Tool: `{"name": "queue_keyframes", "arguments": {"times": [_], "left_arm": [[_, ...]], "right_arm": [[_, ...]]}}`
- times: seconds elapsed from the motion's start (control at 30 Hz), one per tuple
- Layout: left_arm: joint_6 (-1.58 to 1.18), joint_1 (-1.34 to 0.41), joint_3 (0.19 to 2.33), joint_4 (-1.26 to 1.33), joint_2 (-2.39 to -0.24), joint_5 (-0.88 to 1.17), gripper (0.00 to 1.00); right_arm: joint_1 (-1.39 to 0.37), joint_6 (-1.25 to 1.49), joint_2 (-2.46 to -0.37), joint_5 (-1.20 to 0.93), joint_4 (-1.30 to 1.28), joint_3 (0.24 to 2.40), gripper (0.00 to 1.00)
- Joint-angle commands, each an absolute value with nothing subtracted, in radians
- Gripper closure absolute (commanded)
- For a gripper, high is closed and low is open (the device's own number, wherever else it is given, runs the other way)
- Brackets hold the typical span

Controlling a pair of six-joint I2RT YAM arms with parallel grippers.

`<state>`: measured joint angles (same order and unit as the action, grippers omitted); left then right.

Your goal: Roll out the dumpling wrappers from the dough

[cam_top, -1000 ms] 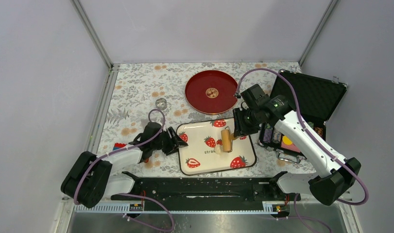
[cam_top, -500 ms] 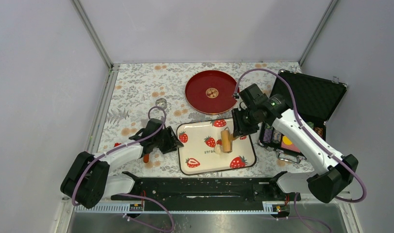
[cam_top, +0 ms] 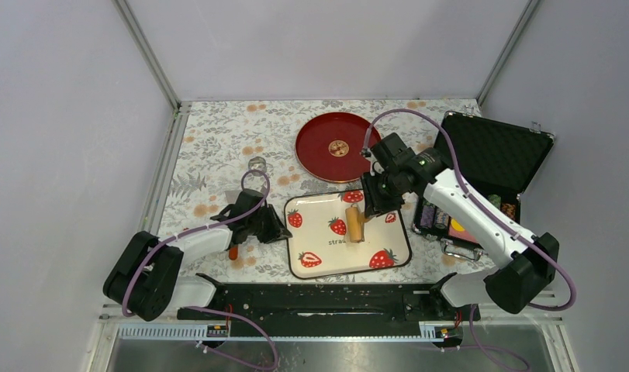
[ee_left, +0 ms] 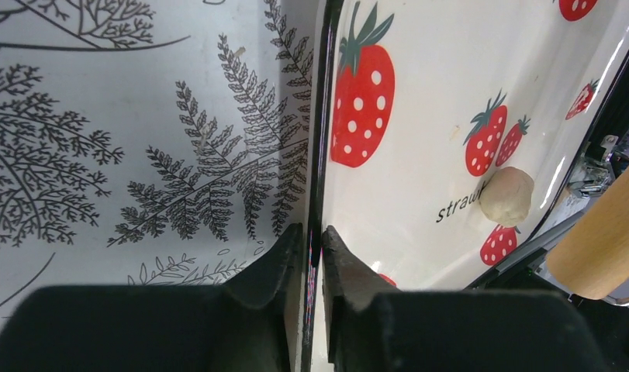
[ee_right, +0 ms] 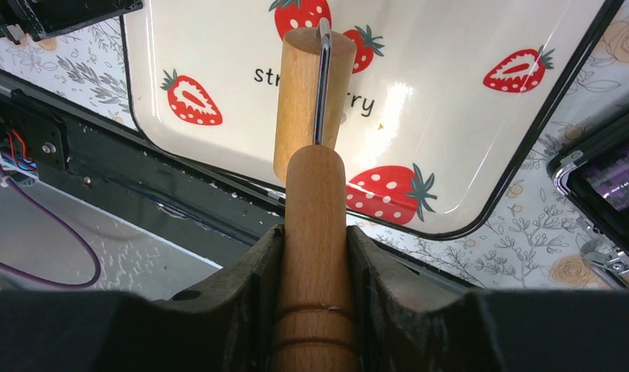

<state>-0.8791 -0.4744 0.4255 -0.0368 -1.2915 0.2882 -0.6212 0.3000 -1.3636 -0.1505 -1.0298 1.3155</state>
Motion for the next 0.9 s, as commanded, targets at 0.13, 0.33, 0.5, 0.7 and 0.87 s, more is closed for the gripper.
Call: {"name": "queue_keyframes", "arguments": {"times": [0.13, 0.33, 0.5, 0.7, 0.87], "left_arm": [[-0.869, -0.475, 0.428, 0.021, -1.297, 0.317, 0.98], [-0.87, -0.476, 0.424, 0.027, -1.296, 0.32, 1.0], [-0.869, -0.474, 0.423, 0.029, -1.297, 0.321, 1.0], [-0.87, -0.473, 0.423, 0.032, -1.297, 0.323, 1.0], [-0.872, -0.468, 0.416, 0.039, -1.295, 0.329, 1.0]], "right_arm": [[-0.666, 0.252, -1.397, -0.125, -1.005, 1.39, 1.0], [-0.695, 0.257, -1.41, -0.091, -1.024, 1.399, 1.0], [-0.71, 0.274, -1.426, -0.058, -1.048, 1.402, 1.0], [-0.726, 0.293, -1.465, -0.046, -1.083, 1.41, 1.0], [-0.744, 0.297, -1.489, -0.035, -1.081, 1.385, 1.0]]}}
